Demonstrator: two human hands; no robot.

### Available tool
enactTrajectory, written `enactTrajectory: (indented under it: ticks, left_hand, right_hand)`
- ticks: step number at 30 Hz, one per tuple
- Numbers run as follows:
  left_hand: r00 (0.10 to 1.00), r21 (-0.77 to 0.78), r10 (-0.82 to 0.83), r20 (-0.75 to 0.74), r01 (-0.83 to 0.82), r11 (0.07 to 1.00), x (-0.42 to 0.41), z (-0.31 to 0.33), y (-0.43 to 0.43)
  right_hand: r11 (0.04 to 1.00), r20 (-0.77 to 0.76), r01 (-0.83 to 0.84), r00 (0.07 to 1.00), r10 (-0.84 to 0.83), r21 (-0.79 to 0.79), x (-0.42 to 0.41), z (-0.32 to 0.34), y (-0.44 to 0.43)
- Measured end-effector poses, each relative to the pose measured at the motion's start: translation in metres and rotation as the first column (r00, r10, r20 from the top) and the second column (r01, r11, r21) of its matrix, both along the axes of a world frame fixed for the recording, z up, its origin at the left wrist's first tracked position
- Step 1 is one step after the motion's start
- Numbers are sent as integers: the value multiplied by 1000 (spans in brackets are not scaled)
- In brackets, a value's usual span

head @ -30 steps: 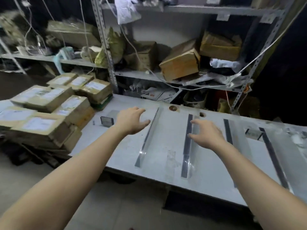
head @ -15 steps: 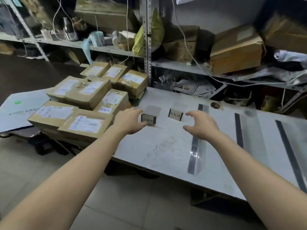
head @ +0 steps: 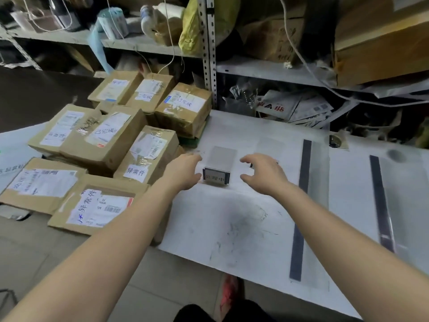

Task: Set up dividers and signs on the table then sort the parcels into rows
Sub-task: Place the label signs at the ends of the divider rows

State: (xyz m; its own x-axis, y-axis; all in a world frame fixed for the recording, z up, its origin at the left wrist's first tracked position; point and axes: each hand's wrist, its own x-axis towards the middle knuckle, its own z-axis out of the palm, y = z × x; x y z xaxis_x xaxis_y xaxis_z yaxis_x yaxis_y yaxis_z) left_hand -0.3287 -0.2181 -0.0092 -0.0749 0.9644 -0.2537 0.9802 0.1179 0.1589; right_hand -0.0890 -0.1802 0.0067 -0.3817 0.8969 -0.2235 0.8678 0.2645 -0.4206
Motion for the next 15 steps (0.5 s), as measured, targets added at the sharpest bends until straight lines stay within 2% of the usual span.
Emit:
enactTrajectory:
  ticks: [7, 15]
  left_hand:
    - [996, -65, 7, 90, -1, 998, -8, -52, 37]
    - [955, -66, 65, 289, -48, 997, -10, -84, 49]
  right_hand:
    - [995, 20, -61, 998, 63, -78, -41, -55, 33]
    - [991, 49, 39, 998, -33, -129, -57, -80, 46]
